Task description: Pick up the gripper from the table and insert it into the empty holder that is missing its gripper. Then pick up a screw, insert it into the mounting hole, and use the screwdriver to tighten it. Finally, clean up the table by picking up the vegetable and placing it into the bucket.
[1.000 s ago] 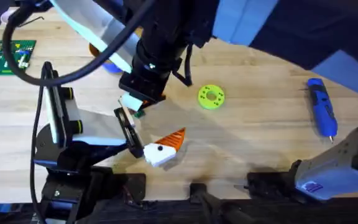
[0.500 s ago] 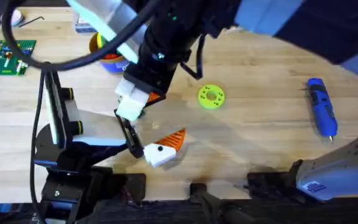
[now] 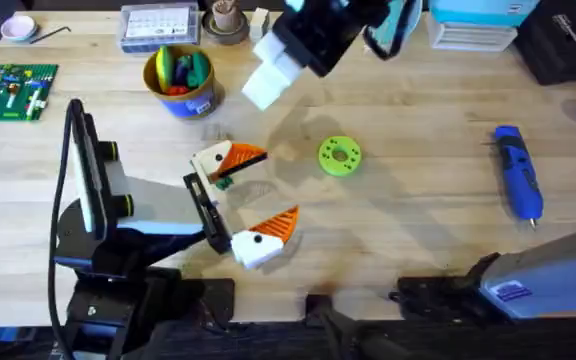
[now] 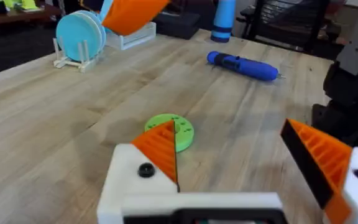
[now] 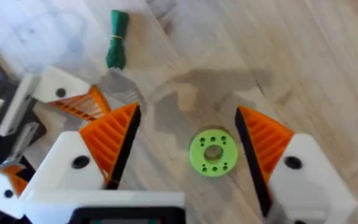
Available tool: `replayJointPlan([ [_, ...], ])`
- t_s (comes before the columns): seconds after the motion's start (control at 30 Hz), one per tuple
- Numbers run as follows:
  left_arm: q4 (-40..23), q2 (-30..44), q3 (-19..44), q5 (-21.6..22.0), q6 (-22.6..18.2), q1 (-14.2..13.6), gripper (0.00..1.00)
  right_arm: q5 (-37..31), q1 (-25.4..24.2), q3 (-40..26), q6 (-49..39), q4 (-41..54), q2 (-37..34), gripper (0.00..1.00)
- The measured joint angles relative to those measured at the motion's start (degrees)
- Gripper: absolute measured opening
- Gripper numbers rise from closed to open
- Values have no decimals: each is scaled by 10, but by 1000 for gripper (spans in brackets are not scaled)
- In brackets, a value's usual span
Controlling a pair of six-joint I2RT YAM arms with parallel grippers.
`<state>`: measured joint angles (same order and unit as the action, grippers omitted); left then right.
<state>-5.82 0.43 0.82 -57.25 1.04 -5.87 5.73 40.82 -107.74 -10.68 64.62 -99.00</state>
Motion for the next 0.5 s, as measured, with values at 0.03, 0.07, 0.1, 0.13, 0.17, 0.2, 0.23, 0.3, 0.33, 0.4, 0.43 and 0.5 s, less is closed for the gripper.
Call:
replayJointPlan([
  [0.03,0,0,0,0,0,0,993,-7,-8,0,2,0,0,994],
  [0.07,0,0,0,0,0,0,993,-15,-17,0,2,-1,0,992],
  [0.1,0,0,0,0,0,0,993,-22,-24,0,4,-3,0,994],
  [0.13,0,0,0,0,0,0,993,-30,-32,0,7,-5,0,994],
  [0.17,0,0,0,0,0,0,993,-37,-39,0,11,-8,0,994],
  [0.2,0,0,0,0,0,0,993,-47,-46,0,16,-12,0,994],
  [0.23,0,0,0,0,0,0,993,-57,-53,0,22,-15,0,994],
  [0.3,0,0,0,0,0,0,992,-78,-65,0,37,-18,0,994],
  [0.33,0,0,0,0,0,0,992,-92,-72,0,46,-18,0,994],
  [0.4,0,0,0,0,0,0,993,-120,-82,0,65,-18,0,994],
  [0.43,0,0,0,0,-1,0,994,-135,-88,0,74,-17,0,994],
  [0.5,0,0,0,0,-1,0,952,-161,-99,0,87,-18,4,994],
])
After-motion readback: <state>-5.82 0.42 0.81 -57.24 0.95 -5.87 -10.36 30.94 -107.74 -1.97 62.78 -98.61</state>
